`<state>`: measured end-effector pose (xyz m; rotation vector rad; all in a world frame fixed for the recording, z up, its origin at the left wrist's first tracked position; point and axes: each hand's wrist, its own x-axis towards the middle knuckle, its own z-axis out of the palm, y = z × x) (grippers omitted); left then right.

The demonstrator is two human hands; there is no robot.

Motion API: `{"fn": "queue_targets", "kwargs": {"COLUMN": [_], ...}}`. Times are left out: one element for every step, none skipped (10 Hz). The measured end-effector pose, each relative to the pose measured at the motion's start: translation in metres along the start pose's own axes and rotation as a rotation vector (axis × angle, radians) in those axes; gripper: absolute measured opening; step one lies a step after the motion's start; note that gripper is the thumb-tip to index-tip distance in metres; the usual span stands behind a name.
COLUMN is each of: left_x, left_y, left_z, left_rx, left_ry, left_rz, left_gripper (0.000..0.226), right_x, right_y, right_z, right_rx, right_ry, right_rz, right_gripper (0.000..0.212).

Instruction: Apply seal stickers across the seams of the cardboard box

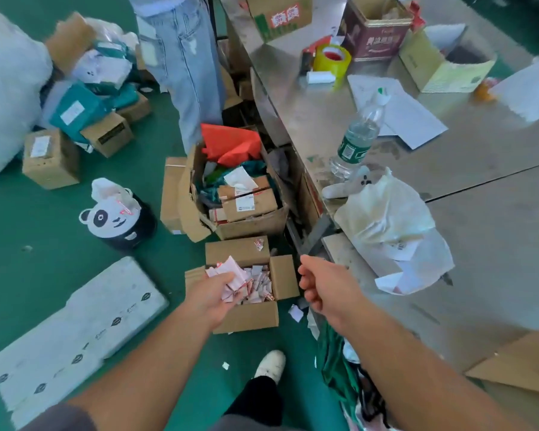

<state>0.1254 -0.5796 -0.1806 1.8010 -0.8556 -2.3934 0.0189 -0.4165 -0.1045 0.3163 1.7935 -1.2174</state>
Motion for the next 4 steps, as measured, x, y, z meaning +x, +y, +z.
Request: {"fn": "queue_targets", "kwargs": {"left_x": [0.022, 0.035, 0.039, 0.048], "left_y": [0.004, 0.009, 0.012, 0.015], "left_z": [-0.005, 0.002, 0.014, 0.02], "left_rx": [0.017, 0.042, 0.053, 0.05], "left_ry": [0.063, 0.065, 0.057, 0.101], "left_rz": [-0.083, -0.105, -0.114, -0.125], "left_gripper": [0.008, 0.004, 0.012, 0.026], "right_x": [0.01, 0.021, 0.029, 0.035], "right_y": [0.0, -0.001, -0.004, -0.004], "right_z": [-0.001, -0.006, -0.012, -0.018], "right_rx": [0.0, -0.023, 0.03, 0.084], "right_ry": [0.03, 0.061, 0.071, 0.103], "right_rz": [0.017, 0.016, 0.017, 0.015], "right_gripper": [0.023, 0.023, 0.024, 0.024]}}
